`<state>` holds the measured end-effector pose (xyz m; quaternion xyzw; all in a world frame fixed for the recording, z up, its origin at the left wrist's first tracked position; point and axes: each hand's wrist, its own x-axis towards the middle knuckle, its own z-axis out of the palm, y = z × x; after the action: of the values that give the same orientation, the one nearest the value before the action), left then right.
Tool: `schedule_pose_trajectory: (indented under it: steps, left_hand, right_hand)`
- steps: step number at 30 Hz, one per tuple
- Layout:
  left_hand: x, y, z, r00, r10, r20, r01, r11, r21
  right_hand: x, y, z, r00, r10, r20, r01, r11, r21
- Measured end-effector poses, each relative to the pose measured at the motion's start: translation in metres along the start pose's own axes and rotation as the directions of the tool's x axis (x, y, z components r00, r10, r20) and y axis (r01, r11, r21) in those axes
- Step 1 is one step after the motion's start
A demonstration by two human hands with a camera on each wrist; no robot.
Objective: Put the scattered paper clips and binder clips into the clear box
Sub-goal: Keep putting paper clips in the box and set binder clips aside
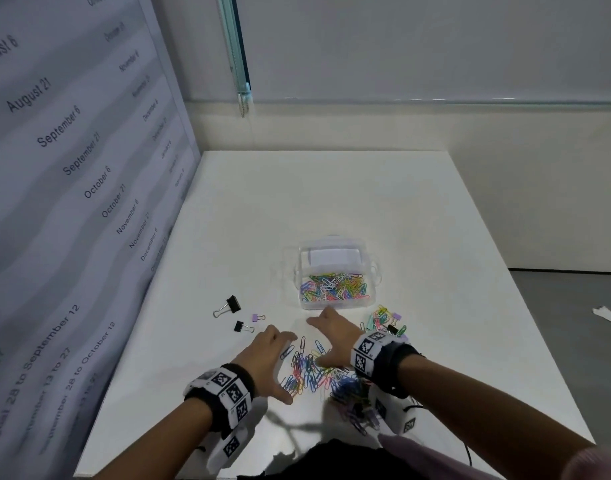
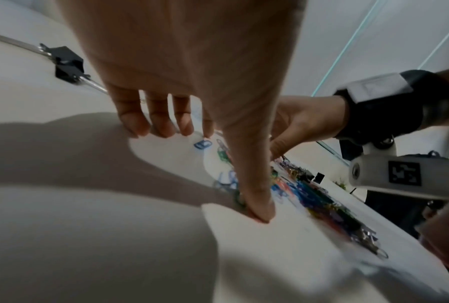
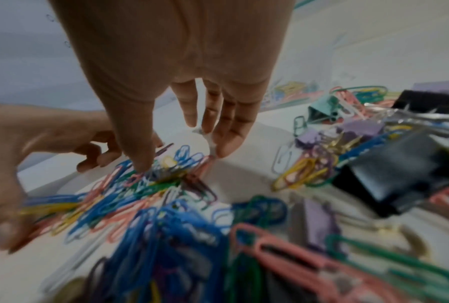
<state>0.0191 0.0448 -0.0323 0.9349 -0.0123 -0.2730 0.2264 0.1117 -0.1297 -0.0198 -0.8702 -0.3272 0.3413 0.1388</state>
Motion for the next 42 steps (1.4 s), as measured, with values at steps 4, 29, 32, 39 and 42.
schedule_pose_trajectory:
  steps: [4,29,32,39,42]
  left_hand:
    - [0.008,0.005,0.003,0.997,-0.014,-0.074,0.007,0.996,-0.093]
    - [0.022,0.036,0.004,0.992,0.002,-0.124,-0.017,0.992,-0.123]
    - [0.024,0.038,-0.006,0.99,-0.015,-0.141,-0.008,0.987,-0.161]
    - [0.033,0.035,-0.021,0.985,-0.113,-0.132,0.076,0.963,-0.257]
    - [0.033,0.036,-0.022,0.993,-0.111,-0.05,0.096,0.966,-0.238]
  right_hand:
    - [-0.003,-0.005,0.011,0.994,-0.1,0.034,0.098,0.994,0.057]
    - [-0.021,0.003,0.015,0.998,0.036,-0.05,-0.033,0.997,0.067]
    - [-0.027,0.016,0.007,0.987,0.084,-0.135,-0.062,0.985,0.16]
    - [-0.03,0.025,-0.021,0.966,0.148,-0.214,-0.095,0.966,0.24]
    - [-0.025,0.026,-0.042,0.943,0.158,-0.294,-0.069,0.954,0.293]
